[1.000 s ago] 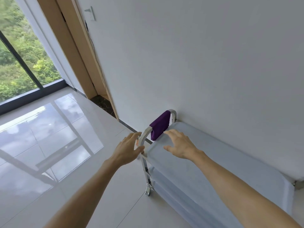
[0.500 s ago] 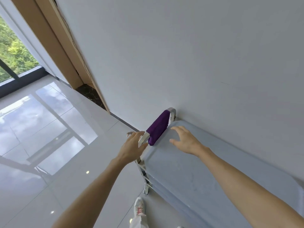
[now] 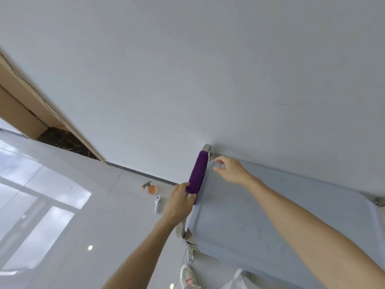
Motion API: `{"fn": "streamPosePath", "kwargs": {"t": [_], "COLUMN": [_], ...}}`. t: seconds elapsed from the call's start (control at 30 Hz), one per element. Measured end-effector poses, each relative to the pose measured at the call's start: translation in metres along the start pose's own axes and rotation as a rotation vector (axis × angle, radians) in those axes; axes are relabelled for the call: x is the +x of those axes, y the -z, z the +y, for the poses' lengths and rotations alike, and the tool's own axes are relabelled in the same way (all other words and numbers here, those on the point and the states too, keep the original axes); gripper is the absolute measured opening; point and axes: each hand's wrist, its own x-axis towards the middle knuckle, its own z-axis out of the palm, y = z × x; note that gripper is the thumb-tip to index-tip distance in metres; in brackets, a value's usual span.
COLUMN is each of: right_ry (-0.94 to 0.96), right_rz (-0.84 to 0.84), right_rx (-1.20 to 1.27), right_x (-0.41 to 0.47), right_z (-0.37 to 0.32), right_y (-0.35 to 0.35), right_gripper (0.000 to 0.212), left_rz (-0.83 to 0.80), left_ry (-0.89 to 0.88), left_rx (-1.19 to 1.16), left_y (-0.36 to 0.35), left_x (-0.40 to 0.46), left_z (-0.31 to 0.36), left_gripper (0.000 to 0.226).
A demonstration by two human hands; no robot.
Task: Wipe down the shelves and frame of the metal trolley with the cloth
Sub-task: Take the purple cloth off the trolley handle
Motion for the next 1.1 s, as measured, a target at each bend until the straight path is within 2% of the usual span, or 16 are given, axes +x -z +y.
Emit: {"fn": "streamPosePath", "kwargs": {"t": [0.23,0.3,0.43,0.57,0.73,0.9,1.1], "right_ry": [0.011,0.016,-0.032,-0.035,-0.021,0.017,0.139], "right_rz": [-0.067,-0.067,-0.069,-0.037,0.004,0.045,0.012], "right_rx": [0.005,-0.011,-0.014,0.026,0.041,0.194,0.294], "right_x": [0.046,0.059,0.075,0.081,0.083,0.063,0.013], "right_z": [-0.026,-0.030,-0.031,-0.024,-0.012,0.003,0.018], "right_y": [-0.008,-0.011,-0.021,-0.029,-0.023,-0.009,0.030], "right_gripper": [0.037,0.030,0.036,0.032,0.015,0.019,0.020], "left_rz": [0.036,0.059,0.114,0.140,0.217,0.213,0.269], "left_ry": [0.070,0.104,0.181,0.209,0.160,0.091,-0.034], "left_rx": [-0.048,-0.046,-0.016,-0.011,-0.054,-0.108,-0.196], "left_y": [-0.008,-0.010,-0.017,-0.020,-0.017,-0.011,0.008], "left_x": [0.020,0.024,0.030,0.033,0.033,0.026,0.020], "left_z": [-0.008,-0.006,-0.002,0.000,-0.001,0.001,0.005], "left_gripper": [0.041,0.036,0.029,0.018,0.003,0.008,0.008]}}
